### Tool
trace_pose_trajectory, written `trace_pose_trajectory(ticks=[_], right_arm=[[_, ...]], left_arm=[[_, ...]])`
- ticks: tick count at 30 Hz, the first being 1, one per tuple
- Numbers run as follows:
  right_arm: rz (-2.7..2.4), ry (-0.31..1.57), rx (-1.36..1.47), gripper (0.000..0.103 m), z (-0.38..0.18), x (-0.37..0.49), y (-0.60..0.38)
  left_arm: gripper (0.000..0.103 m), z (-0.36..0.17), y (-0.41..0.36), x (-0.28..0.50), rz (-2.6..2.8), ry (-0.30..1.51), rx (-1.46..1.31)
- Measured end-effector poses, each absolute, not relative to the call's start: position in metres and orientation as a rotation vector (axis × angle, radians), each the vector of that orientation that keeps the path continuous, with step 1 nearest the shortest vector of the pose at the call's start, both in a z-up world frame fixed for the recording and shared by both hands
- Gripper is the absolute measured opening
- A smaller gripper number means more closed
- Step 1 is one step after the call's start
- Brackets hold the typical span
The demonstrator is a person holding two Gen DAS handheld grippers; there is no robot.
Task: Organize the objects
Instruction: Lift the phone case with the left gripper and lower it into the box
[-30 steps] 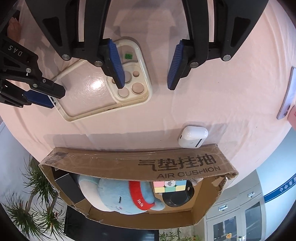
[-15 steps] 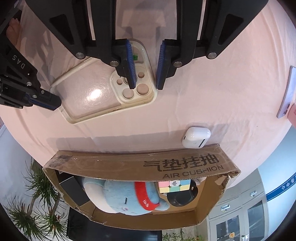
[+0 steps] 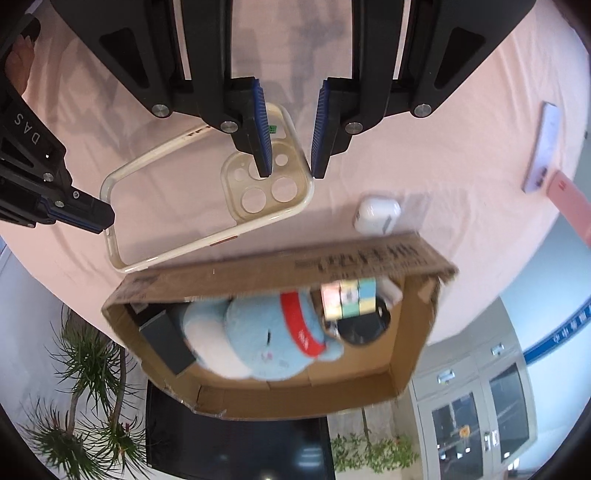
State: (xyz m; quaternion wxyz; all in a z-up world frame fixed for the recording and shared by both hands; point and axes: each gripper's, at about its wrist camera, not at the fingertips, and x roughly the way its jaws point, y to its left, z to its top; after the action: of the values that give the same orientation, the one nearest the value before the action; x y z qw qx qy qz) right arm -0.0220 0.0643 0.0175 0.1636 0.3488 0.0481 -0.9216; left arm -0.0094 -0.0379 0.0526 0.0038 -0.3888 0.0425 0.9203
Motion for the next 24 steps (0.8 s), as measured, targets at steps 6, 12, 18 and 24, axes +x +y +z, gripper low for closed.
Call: trace_pose_trajectory(ticks=[6, 12, 18, 24], right_arm=[[-2.67, 0.15, 0.897, 0.004, 0.043, -0.027, 0.068], [-2.696, 0.164, 0.805, 0.004, 0.065, -0.037, 0.07], [-2.714, 0.168, 0.721, 0.004, 0.086, -0.053, 0.072], [-2.719, 0.212, 0.647, 0.004, 0.106, -0.074, 0.067]], left_arm=[[0.019, 0.083, -0.034, -0.015, 2.931, 0.17, -1.125], [0.019, 0.108, -0.03, -0.027, 2.976, 0.216, -1.049], [0.019, 0.133, -0.03, -0.044, 3.013, 0.23, -0.982], [0.019, 0.162, -0.033, -0.064, 3.061, 0.262, -0.888]])
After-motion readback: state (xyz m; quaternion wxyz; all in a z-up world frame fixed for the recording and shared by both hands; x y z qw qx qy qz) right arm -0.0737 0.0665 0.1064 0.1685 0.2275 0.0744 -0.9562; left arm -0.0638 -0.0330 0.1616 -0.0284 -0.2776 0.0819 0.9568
